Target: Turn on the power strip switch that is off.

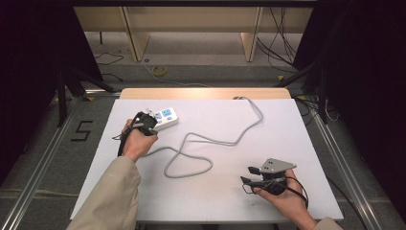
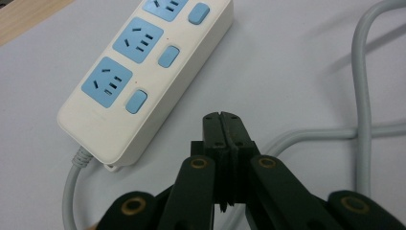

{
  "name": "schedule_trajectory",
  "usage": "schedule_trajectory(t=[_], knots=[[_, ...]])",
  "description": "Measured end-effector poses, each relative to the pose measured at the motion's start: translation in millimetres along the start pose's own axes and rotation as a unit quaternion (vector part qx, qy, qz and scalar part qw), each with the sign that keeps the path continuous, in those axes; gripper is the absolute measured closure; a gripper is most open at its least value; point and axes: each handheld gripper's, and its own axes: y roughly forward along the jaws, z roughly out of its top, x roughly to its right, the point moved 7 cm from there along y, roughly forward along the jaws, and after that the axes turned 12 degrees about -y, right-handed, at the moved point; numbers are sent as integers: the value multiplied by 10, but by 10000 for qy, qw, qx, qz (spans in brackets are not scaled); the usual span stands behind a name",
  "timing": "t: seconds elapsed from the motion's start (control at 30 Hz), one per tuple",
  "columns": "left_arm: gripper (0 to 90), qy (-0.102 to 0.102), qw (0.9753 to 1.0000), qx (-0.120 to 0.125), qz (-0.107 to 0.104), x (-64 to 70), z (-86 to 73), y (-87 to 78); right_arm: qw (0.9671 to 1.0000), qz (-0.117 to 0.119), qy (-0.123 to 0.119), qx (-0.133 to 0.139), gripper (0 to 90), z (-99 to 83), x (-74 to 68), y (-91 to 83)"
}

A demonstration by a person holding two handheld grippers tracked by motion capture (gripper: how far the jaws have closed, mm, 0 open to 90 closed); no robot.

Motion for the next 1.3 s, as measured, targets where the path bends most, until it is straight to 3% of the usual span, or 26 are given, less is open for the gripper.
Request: schedule_trajectory(t=[1.3], knots=[[899,224,9997,-74,35,50,195,72,10000,7,-3,1,521,-2,0,4]])
